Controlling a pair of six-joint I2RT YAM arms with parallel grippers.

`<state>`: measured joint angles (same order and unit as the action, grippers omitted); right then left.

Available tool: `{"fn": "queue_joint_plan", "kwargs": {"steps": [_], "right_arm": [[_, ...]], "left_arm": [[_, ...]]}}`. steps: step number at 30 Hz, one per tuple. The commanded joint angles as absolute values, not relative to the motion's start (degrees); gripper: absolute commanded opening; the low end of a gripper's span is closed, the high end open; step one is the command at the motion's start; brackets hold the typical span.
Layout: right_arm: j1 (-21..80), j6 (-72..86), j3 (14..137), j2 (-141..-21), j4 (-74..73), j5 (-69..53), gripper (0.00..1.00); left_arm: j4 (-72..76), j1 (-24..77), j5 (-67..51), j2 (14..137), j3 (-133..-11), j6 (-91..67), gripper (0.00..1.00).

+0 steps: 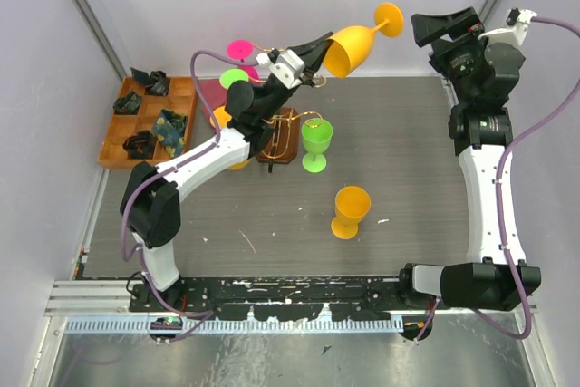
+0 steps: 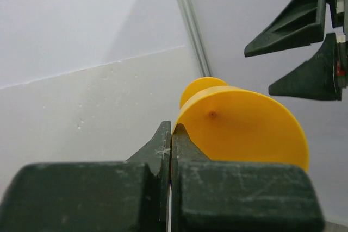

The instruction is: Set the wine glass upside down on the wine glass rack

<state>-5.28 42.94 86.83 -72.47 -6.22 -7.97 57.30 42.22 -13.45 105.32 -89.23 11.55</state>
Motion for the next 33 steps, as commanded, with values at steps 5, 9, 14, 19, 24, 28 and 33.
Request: {"fn": "queue_joint_plan", "kwargs": {"steps": [5, 9, 14, 19, 24, 28, 33], "right_arm": [[-5.3, 66.9, 81.4, -74.4, 16.5, -28.3, 1.00], [-5.2, 71.9, 80.6, -75.7, 23.4, -31.0, 0.99], [-5.0, 74.9, 80.6, -77.0, 26.6, -32.7, 0.97], [-3.7, 78.7, 79.5, -79.1, 30.6, -33.5, 0.94], [-1.5, 79.8, 79.2, -81.3, 32.7, -33.7, 0.89], [-0.1, 81.0, 78.4, -82.7, 36.3, -32.4, 0.84], [2.1, 82.6, 77.9, -84.3, 42.7, -30.3, 0.76]], "left_arm": [[66.6, 41.5, -10.5, 106.6, -89.7, 9.7, 0.00], [67.6, 41.5, -9.9, 106.7, -89.1, 9.7, 0.00], [68.5, 41.6, -9.5, 106.6, -88.7, 9.7, 0.00], [69.4, 41.5, -9.3, 106.9, -88.7, 9.7, 0.00], [69.8, 41.5, -9.6, 107.1, -88.8, 9.4, 0.00], [69.9, 41.6, -9.5, 107.3, -88.9, 9.5, 0.00], [69.8, 41.8, -9.5, 107.4, -88.9, 10.2, 0.00]]}}
